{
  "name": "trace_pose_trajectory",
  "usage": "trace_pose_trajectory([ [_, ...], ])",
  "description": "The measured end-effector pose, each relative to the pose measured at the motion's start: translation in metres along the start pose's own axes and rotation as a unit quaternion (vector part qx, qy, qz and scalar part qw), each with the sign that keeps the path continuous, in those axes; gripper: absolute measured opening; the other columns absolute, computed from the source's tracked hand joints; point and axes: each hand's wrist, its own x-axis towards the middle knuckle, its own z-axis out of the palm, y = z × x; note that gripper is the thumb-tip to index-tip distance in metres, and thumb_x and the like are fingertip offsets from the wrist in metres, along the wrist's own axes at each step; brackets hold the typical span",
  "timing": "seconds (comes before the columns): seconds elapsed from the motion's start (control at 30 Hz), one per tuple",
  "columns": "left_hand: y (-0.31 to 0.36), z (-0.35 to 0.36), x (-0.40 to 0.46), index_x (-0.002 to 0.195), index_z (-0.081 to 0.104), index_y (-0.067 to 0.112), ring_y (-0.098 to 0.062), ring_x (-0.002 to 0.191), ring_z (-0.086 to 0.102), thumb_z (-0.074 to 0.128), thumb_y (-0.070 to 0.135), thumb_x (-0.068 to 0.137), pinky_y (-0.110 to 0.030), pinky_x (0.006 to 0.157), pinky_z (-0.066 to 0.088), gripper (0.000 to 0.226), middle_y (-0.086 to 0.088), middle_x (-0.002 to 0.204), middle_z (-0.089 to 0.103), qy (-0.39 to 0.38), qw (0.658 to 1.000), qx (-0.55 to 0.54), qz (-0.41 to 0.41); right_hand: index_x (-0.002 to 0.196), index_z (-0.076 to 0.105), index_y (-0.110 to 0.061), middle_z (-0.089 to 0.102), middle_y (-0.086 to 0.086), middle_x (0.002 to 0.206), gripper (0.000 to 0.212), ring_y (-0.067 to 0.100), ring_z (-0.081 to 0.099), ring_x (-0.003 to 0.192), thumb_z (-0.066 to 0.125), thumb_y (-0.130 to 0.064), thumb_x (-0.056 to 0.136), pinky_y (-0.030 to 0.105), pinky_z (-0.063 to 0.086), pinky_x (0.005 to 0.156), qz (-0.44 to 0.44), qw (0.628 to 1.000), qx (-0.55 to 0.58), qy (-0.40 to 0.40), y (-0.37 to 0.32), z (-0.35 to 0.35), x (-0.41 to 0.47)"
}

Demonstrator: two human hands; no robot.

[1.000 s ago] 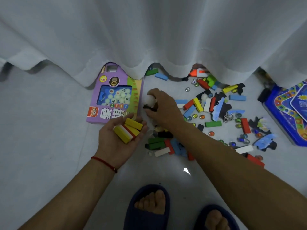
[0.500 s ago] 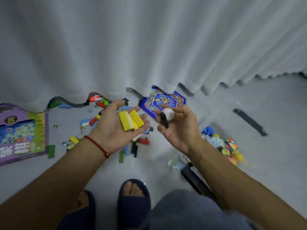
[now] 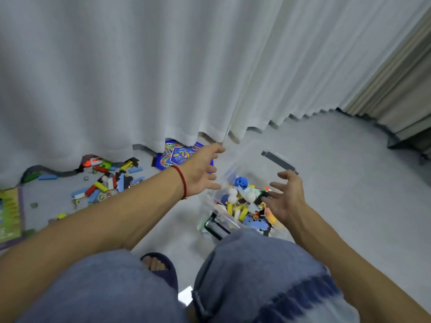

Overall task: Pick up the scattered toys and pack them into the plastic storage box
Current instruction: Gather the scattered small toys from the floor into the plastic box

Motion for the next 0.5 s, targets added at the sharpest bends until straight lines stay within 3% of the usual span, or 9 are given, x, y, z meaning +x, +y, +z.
trace_pose_trajectory([
  [0.1, -0.015, -0.049, -0.014, 0.116, 0.060, 0.015, -0.034, 0.113, 0.053, 0.059, 0.036, 0.090, -0.051, 0.098, 0.050, 0.033, -0.020, 0.124, 0.051, 0.108, 0.993, 0.020, 0.040, 0.119, 0.063, -0.003, 0.051, 0.013, 0.115, 0.042, 0.026, 0.053, 0.096, 0.054, -0.028, 0.088, 0.038, 0.049, 0.078, -0.056, 0.995, -0.084, -0.025, 0.018, 0.020, 0.003],
  [0.17, -0.025, -0.098, -0.025, 0.102, 0.063, 0.013, -0.025, 0.089, 0.056, 0.061, 0.030, 0.088, -0.046, 0.092, 0.054, 0.022, -0.013, 0.102, 0.057, 0.188, 0.980, 0.036, 0.049, 0.113, 0.068, -0.004, 0.062, 0.013, 0.114, 0.032, 0.025, 0.060, 0.101, 0.055, -0.023, 0.090, 0.041, 0.055, 0.087, -0.108, 0.983, -0.130, -0.077, 0.037, 0.044, 0.003],
  [0.23, -0.041, -0.151, -0.041, 0.093, 0.063, 0.014, -0.021, 0.073, 0.054, 0.063, 0.025, 0.084, -0.040, 0.078, 0.057, 0.014, -0.010, 0.087, 0.058, 0.263, 0.962, 0.055, 0.047, 0.108, 0.070, -0.006, 0.069, 0.012, 0.108, 0.028, 0.023, 0.065, 0.099, 0.060, -0.021, 0.087, 0.043, 0.057, 0.085, -0.158, 0.951, -0.209, -0.161, 0.060, 0.074, -0.001],
  [0.3, -0.062, -0.201, -0.057, 0.089, 0.066, 0.014, -0.023, 0.072, 0.055, 0.064, 0.026, 0.079, -0.037, 0.067, 0.053, 0.016, -0.011, 0.084, 0.059, 0.336, 0.936, 0.094, 0.040, 0.106, 0.070, -0.012, 0.070, 0.008, 0.105, 0.026, 0.017, 0.066, 0.093, 0.061, -0.021, 0.083, 0.042, 0.059, 0.081, -0.183, 0.891, -0.328, -0.255, 0.092, 0.104, -0.003],
  [0.37, -0.089, -0.241, -0.070, 0.092, 0.068, 0.012, -0.026, 0.077, 0.058, 0.063, 0.020, 0.080, -0.040, 0.068, 0.054, 0.015, -0.012, 0.091, 0.063, 0.406, 0.899, 0.161, 0.036, 0.107, 0.068, -0.022, 0.069, -0.002, 0.108, 0.024, 0.014, 0.066, 0.094, 0.062, -0.026, 0.084, 0.043, 0.059, 0.084, -0.184, 0.810, -0.459, -0.315, 0.132, 0.130, 0.005],
  [0.43, -0.116, -0.268, -0.081, 0.092, 0.067, 0.012, -0.026, 0.085, 0.062, 0.066, 0.012, 0.083, -0.039, 0.077, 0.055, 0.010, -0.009, 0.101, 0.066, 0.460, 0.854, 0.241, 0.017, 0.115, 0.063, -0.026, 0.066, -0.004, 0.116, 0.032, 0.016, 0.062, 0.101, 0.065, -0.035, 0.084, 0.040, 0.055, 0.090, -0.172, 0.736, -0.570, -0.323, 0.172, 0.148, 0.021],
  [0.5, -0.143, -0.291, -0.084, 0.097, 0.062, 0.015, -0.026, 0.088, 0.061, 0.072, 0.017, 0.080, -0.035, 0.076, 0.052, 0.020, -0.007, 0.104, 0.065, 0.464, 0.826, 0.319, -0.030, 0.128, 0.055, -0.021, 0.058, 0.004, 0.129, 0.043, 0.020, 0.056, 0.108, 0.067, -0.031, 0.088, 0.032, 0.048, 0.091, -0.160, 0.651, -0.670, -0.320, 0.206, 0.158, 0.039],
])
